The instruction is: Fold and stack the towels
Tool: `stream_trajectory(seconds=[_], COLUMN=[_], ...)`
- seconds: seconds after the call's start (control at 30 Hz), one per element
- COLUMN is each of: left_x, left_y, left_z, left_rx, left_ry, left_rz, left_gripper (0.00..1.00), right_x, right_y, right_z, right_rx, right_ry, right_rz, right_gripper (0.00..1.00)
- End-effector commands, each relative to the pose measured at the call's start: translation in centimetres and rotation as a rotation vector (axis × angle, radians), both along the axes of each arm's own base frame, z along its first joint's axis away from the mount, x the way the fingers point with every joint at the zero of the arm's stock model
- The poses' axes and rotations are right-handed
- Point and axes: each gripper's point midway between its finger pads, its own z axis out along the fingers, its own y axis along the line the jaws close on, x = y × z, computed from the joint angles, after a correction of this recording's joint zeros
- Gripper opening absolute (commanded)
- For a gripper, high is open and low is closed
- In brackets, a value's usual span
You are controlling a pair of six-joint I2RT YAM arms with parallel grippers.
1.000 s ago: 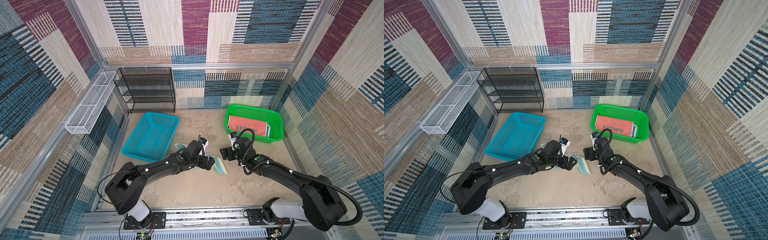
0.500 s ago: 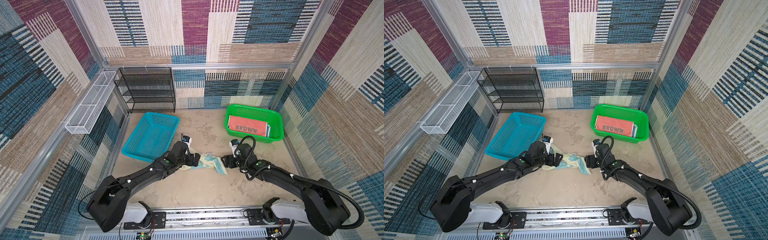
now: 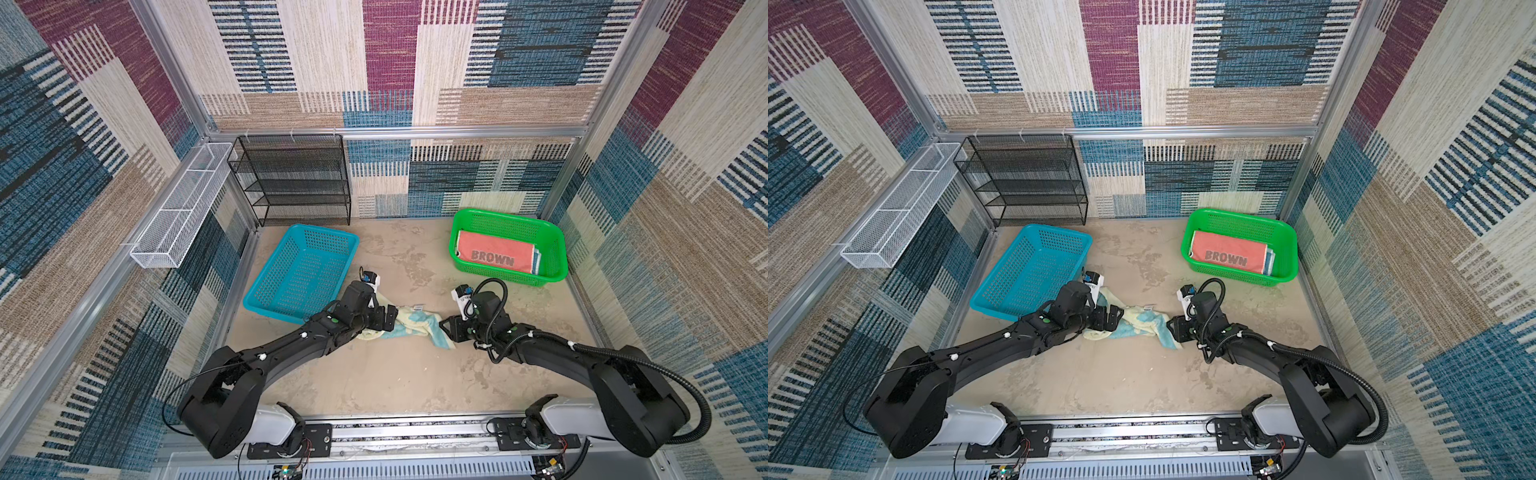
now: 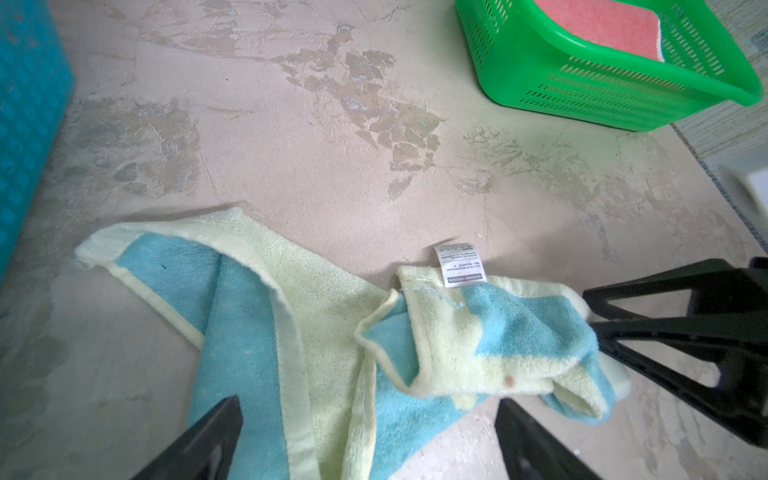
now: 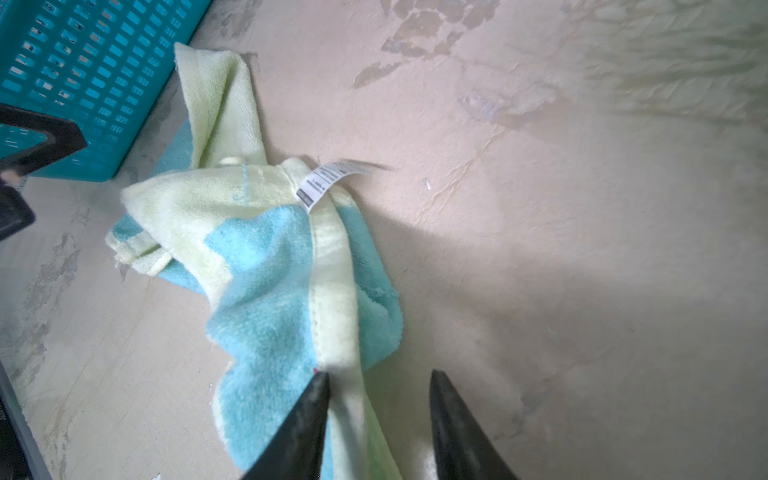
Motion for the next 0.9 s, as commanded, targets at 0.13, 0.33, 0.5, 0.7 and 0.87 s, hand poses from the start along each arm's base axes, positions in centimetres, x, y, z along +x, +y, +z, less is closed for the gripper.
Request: stream_trajectory(seconds=[0.13,0.33,0.5,0.7,0.87], left_x=[0.3,0.4,0.4,0.5,0.2], left_y=[-0.8,-0.2,0.6,2.1,3.7], left_z=[0.8,1.0,1.7,3.2,4.5], left_rx=[-0.032,-0.019,0.008,0.037,0.05], left_ry=[-0.003,-0.014,-0.037,-0.085,-0.126], left_rz=[-0.022,-0.008,0.001,0.031,0.072], left_gripper=[1.0,1.0,1.0,1.0,1.0], right_x=[1.2,3.5,5.8,8.4,8.0], right_y=[2.1,0.1,-1.2,-0.9,2.0], right_z=[0.7,1.8,5.2,10.1,13.7], right_rx=[0.058,-0.08,-0.186,-0.285,-0.285], right_ry=[-0.001,-0.074,-0.232,-0.395,-0.566], right_rz=[0.058,-0.026,-0.063,-0.029,0.123], right_gripper=[0.05,0.0,0.0,0.0,0.0])
